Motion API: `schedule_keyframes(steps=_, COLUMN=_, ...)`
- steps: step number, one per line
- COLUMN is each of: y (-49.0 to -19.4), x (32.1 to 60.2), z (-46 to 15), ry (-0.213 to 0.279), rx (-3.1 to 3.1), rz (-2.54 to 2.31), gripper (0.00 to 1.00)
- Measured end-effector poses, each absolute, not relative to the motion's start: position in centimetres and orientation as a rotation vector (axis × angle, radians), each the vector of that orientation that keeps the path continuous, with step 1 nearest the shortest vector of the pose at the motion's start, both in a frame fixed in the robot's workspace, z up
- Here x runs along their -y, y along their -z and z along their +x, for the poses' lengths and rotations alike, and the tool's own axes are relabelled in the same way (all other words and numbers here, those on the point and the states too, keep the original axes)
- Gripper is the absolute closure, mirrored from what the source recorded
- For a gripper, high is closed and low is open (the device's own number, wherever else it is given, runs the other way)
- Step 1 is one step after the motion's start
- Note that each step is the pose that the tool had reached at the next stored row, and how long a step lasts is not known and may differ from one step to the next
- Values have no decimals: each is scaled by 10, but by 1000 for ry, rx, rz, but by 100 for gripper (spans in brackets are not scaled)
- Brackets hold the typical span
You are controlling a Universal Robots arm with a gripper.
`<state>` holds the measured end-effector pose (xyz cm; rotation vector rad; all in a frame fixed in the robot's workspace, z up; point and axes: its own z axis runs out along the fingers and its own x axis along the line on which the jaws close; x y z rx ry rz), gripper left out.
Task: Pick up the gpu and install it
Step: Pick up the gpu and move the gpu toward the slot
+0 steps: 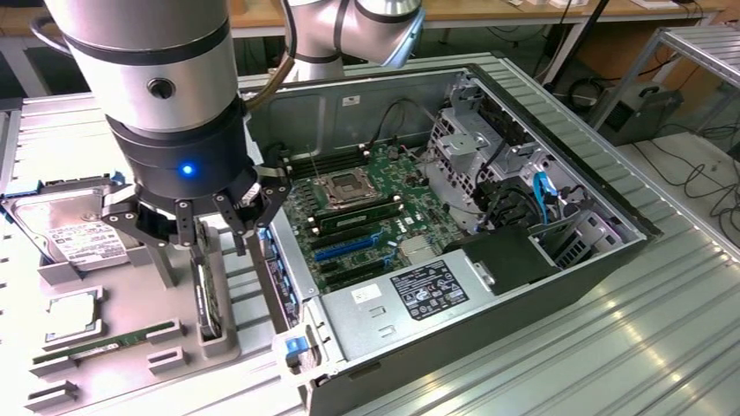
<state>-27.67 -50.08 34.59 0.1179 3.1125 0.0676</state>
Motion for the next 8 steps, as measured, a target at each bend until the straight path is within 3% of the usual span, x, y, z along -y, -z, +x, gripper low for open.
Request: schedule_keyframes(steps=8, y=-343, x=501, z=-277, ry=-68, rx=-3113, rz=118, gripper=58)
